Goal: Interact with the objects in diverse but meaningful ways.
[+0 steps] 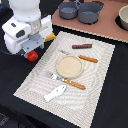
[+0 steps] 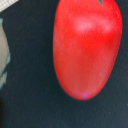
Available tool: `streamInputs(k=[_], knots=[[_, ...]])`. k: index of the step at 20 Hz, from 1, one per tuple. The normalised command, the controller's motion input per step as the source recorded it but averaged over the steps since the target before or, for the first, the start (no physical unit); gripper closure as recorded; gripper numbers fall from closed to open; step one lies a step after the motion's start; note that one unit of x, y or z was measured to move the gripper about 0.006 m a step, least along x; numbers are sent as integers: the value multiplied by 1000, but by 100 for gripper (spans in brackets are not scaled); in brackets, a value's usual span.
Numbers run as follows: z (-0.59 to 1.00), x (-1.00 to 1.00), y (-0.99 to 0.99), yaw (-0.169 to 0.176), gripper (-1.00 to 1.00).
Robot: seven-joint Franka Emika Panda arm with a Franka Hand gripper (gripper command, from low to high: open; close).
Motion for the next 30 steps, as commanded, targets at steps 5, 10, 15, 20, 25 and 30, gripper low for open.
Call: streamInputs(k=[5,10,15,20,25,30], knots=[[-381,-138,0,0,-100],[-311,-84,3,0,100],[-113,-71,9,0,100],[7,-37,-6,0,100],[473,-89,1,0,100],[1000,166,131,-6,100]])
